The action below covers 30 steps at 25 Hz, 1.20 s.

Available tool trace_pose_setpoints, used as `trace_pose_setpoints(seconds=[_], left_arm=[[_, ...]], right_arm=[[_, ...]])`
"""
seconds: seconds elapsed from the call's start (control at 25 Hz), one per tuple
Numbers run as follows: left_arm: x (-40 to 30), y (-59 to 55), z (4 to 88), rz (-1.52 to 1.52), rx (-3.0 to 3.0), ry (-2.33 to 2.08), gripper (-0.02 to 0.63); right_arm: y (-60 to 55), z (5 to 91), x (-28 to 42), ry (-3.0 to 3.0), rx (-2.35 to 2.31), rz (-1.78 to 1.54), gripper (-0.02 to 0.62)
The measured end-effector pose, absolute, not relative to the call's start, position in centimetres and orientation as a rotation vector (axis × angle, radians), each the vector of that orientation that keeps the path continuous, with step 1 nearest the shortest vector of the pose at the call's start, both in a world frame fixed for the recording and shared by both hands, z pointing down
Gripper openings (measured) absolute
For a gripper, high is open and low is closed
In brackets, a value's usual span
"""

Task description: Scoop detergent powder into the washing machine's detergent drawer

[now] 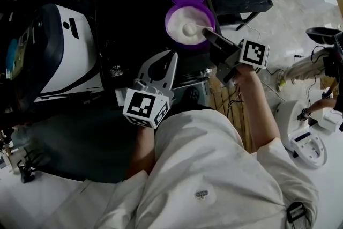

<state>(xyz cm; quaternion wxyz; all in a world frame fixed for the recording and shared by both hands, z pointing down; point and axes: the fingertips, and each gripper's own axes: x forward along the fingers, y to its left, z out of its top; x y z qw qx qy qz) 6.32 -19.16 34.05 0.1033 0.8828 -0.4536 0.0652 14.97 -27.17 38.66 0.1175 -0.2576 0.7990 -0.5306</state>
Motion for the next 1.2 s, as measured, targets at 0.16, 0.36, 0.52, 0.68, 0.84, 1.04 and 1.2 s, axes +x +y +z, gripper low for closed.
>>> trace_pose_setpoints(seconds=[0.16, 0.36, 0.52, 0.68, 0.84, 1.04, 1.2], left_arm=[[5.9, -18.8, 34.1, 0.189, 2.603, -1.346, 0.020], [5.5, -18.0, 34.2, 0.180, 2.610, -1.319, 0.020], [4.2, -17.2, 34.1, 0.179, 2.613, -1.306, 0.020], [2.5, -16.4, 34.0, 0.182, 2.624, -1.280, 0.020], [0.4, -15.5, 33.7, 0.187, 2.647, -1.255, 0.020], [-2.5, -13.8, 33.7, 0.194, 2.657, -1.225, 0.020], [-4.9, -11.9, 34.2, 0.191, 2.651, -1.208, 0.020]], right_arm=[[-26.8, 38.1, 14.9, 2.310, -0.733, -1.523, 0.012], [-26.3, 37.2, 14.8, 2.248, -0.710, -1.509, 0.012], [-25.3, 36.5, 14.2, 2.166, -0.674, -1.515, 0.012], [-24.1, 36.2, 13.4, 2.074, -0.650, -1.517, 0.012], [-22.6, 35.9, 11.8, 2.045, -0.657, -1.502, 0.012], [-20.1, 35.8, 9.3, 2.024, -0.673, -1.497, 0.012], [-17.7, 36.0, 7.1, 2.030, -0.685, -1.493, 0.012]])
